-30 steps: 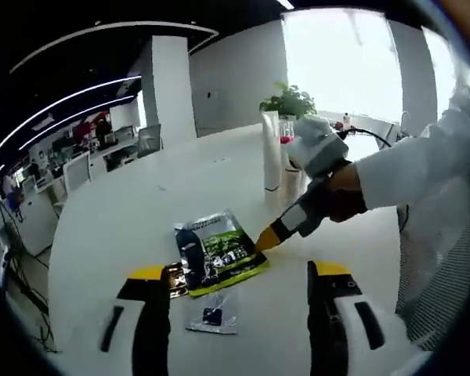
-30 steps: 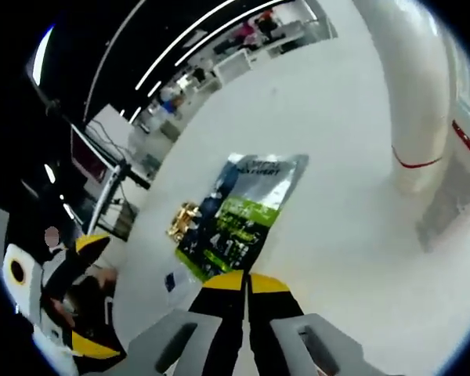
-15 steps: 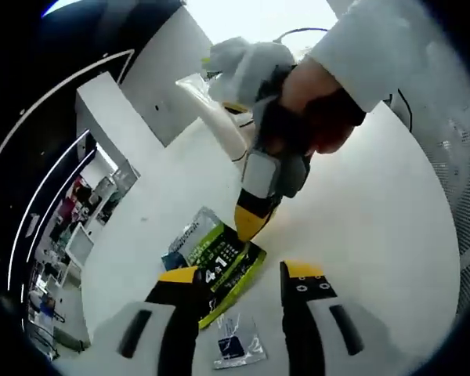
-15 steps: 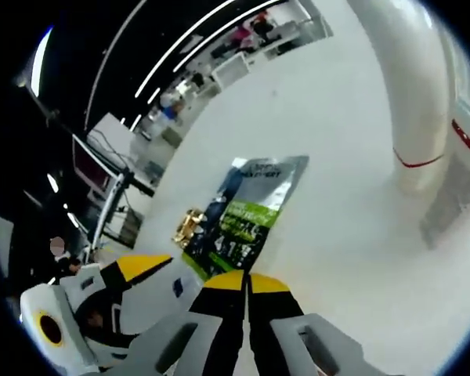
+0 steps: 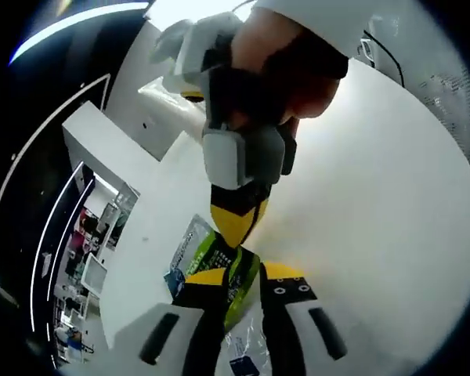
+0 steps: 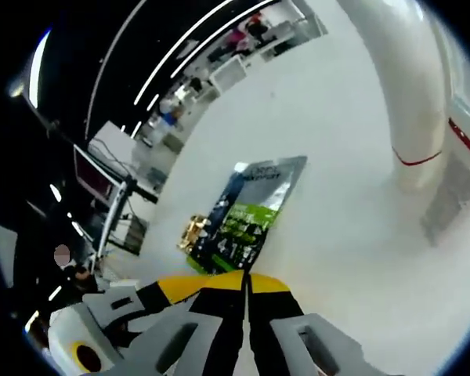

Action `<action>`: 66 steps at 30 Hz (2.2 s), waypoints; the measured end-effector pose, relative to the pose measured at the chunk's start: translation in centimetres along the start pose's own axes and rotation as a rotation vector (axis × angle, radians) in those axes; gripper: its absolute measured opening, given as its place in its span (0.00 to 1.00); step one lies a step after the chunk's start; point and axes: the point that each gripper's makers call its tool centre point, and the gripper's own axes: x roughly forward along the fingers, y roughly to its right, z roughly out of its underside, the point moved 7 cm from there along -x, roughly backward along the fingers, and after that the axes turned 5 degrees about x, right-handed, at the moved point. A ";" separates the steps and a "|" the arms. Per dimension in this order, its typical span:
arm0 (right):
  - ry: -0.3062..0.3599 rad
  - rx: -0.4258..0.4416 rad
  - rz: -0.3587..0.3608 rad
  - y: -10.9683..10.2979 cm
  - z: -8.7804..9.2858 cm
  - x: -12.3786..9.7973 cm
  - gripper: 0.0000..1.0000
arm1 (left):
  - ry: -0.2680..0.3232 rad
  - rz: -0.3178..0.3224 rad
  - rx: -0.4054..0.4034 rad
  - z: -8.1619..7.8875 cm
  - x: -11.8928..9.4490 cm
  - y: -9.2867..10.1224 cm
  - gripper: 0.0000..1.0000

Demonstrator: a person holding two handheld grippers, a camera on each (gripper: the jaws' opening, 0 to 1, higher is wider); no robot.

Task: Arrange the skincare products in the storage area until every visible bottle or jar stands upright without overlapping.

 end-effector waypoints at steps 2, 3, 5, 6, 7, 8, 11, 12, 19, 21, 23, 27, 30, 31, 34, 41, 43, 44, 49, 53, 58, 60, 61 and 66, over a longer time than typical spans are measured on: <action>0.004 0.008 -0.002 0.0 0.0 0.0 0.00 | 0.002 0.010 0.043 0.0 0.2 0.3 0.10; 0.004 0.013 -0.003 0.0 0.0 0.0 0.00 | 0.004 0.012 0.052 -0.1 0.2 0.4 0.08; 0.006 0.014 -0.004 0.0 -0.1 0.0 0.00 | 0.010 -0.002 0.080 -0.2 0.2 0.4 0.07; 0.007 0.012 -0.004 0.0 -0.2 0.0 0.00 | 0.009 -0.004 0.073 -0.2 0.2 0.3 0.07; 0.008 0.013 -0.005 0.0 -0.2 -0.1 0.00 | 0.011 -0.006 0.071 -0.3 0.2 0.3 0.07; 0.009 0.015 -0.005 0.0 -0.2 -0.1 0.00 | 0.012 -0.007 0.073 -0.3 0.2 0.2 0.07; 0.009 0.020 -0.005 0.1 -0.2 -0.1 0.00 | 0.016 -0.012 0.071 -0.4 0.1 0.0 0.04; 0.008 0.020 -0.004 0.1 -0.2 -0.1 0.00 | 0.017 -0.019 0.068 -0.4 0.0 -0.1 0.03; 0.023 0.019 -0.011 0.2 -0.1 -0.3 0.05 | 0.023 -0.013 0.056 -0.8 -0.5 -0.2 0.03; 0.019 0.023 -0.009 0.3 0.0 -0.4 0.08 | 0.024 -0.017 0.043 -1.0 -0.6 -0.2 0.03; 0.029 0.059 -0.015 0.4 0.0 -0.5 0.08 | 0.031 -0.020 0.039 -1.3 -0.7 -0.3 0.03; 0.028 0.121 -0.041 0.5 0.2 -0.5 0.08 | 0.050 -0.024 0.048 -2.1 -0.9 -0.4 0.03; 0.036 0.149 -0.049 0.4 0.2 -0.6 0.07 | 0.069 -0.022 0.064 -2.9 -0.9 -0.2 0.03; 0.036 0.152 -0.049 0.5 0.2 -0.6 0.07 | 0.073 -0.022 0.070 -3.1 -0.9 -0.1 0.03; 0.043 0.189 -0.062 0.6 0.2 -0.9 0.05 | 0.090 -0.019 0.068 -3.9 -0.9 0.1 0.03; 0.049 0.276 -0.098 0.8 0.1 -1.6 0.00 | 0.113 -0.012 0.085 -4.5 -1.0 0.3 0.03; 0.053 0.303 -0.110 0.8 0.1 -1.7 0.00 | 0.118 -0.011 0.096 -4.6 -1.0 0.2 0.03; 0.058 0.318 -0.119 0.6 0.1 -1.7 0.00 | 0.122 -0.015 0.102 -4.6 -1.1 0.2 0.03; 0.067 0.326 -0.124 0.4 -0.1 -1.7 0.00 | 0.142 -0.002 0.112 -4.5 -1.5 -0.1 0.07; 0.080 0.313 -0.129 0.3 -0.5 -2.0 0.00 | 0.173 -0.053 0.055 -4.3 -2.4 -1.0 0.19; 0.088 0.282 -0.135 -0.1 -0.8 -2.4 0.00 | 0.144 -0.055 -0.209 -2.5 -2.9 -2.9 0.30; 0.092 0.275 -0.139 -0.1 -0.9 -2.6 0.00 | 0.142 -0.044 -0.340 -1.7 -3.1 -3.6 0.38; 0.092 0.269 -0.139 -0.2 -1.0 -2.7 0.00 | 0.147 -0.043 -0.385 -1.5 -3.2 -3.9 0.41; 0.097 0.218 -0.143 -0.5 -1.3 -3.4 0.00 | 0.194 0.025 -0.730 -0.3 -4.0 -5.2 0.47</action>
